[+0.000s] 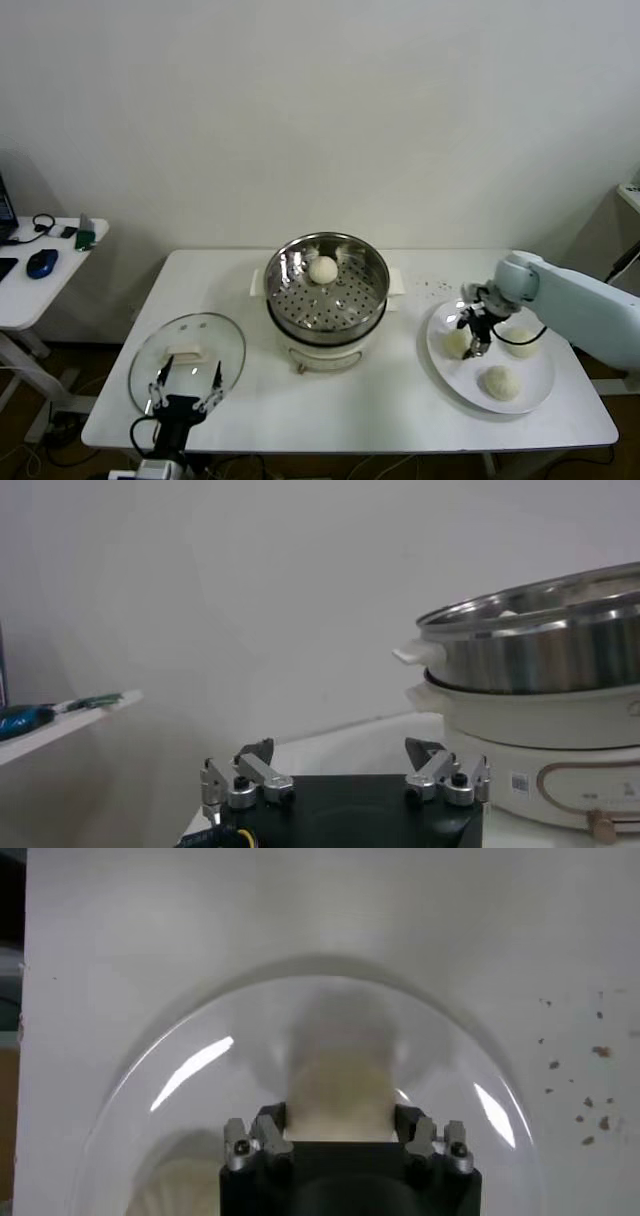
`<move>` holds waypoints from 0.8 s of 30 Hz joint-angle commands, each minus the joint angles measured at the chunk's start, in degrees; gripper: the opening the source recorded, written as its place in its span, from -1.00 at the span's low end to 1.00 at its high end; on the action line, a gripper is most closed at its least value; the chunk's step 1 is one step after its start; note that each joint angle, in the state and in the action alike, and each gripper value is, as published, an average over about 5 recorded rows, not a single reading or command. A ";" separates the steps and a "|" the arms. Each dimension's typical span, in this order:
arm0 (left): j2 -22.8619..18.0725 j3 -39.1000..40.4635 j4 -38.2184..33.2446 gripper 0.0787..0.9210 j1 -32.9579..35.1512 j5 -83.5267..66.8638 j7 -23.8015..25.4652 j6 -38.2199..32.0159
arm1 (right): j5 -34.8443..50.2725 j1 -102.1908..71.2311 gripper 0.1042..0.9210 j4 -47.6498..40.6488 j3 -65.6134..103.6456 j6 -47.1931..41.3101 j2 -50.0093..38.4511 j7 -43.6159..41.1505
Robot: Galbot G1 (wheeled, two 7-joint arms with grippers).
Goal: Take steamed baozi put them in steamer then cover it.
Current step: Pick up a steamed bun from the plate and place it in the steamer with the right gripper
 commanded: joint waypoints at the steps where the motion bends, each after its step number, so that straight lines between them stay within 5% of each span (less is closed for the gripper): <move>1: 0.07 0.56 -0.64 0.77 0.11 0.21 0.10 0.35 | 6.65 11.34 0.42 3.30 -6.78 -0.70 -2.27 0.42; 15: 0.47 4.14 -2.15 0.77 1.02 2.86 1.03 0.53 | 40.26 44.43 0.41 6.52 -28.67 -6.77 9.57 4.09; 24: 0.72 5.15 -3.63 0.77 1.64 3.25 1.11 0.20 | 49.66 46.14 0.41 4.75 -30.85 -9.11 24.93 7.38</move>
